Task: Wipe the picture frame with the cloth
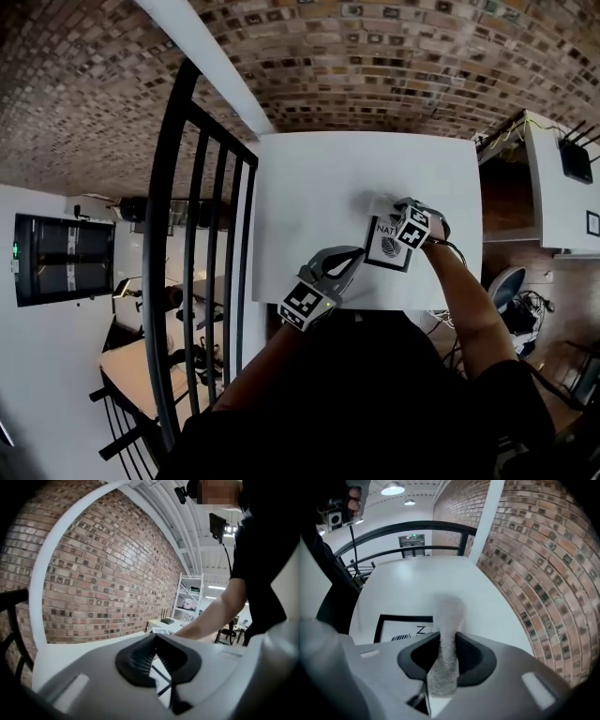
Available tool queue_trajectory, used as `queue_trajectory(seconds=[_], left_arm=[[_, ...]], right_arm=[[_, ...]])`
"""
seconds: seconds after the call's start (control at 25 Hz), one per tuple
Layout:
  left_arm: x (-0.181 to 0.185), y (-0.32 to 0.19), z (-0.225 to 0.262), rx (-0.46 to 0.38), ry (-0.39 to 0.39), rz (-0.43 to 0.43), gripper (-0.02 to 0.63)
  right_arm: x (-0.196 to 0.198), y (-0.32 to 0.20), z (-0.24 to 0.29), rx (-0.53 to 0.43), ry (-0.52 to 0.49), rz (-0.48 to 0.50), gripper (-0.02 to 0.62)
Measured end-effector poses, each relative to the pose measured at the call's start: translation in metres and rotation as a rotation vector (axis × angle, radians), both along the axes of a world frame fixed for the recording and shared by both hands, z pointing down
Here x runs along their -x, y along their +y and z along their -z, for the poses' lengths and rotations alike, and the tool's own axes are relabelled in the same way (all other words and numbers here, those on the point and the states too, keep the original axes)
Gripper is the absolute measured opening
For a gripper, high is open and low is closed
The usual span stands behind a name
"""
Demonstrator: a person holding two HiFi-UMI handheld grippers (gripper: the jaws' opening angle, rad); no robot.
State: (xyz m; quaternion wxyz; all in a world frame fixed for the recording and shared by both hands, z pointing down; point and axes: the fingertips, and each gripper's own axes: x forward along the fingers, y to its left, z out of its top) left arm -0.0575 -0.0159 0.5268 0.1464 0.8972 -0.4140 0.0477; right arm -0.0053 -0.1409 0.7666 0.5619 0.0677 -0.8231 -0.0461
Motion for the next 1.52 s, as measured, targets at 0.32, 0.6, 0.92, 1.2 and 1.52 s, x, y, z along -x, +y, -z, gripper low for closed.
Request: queue_trajectory(seconds=[0.32,0.6,0.92,1.2,1.52], left_arm=[[0.012,0.002,-0.005,0.009,0.005,0.026,0.000],[0.002,-0.002,0.000,0.042,0.014,-0.019,0.000],[-0.016,-0.008,0.003,0.030,0.008,-0.061,0.000],[-0.025,-0.010,0.000,0.036,-0.008,-0.075,0.000],[-0.027,-0.007,0.000,0.037,-0.017,-0.049,0.000]], right_arm=[[0.004,0.069,-0.013,0.127,0.031,0.139,0.095],[0.001,0.137,-0.007,0.254,0.032,0.240,0.095],[-0.001,0.178,0.013,0.306,-0.034,0.289,0.095],[-0.019,0.106,0.027,0.181,-0.056,0.146,0.095],[-0.052,0.014,0.013,0.061,0.022,0.019,0.097]])
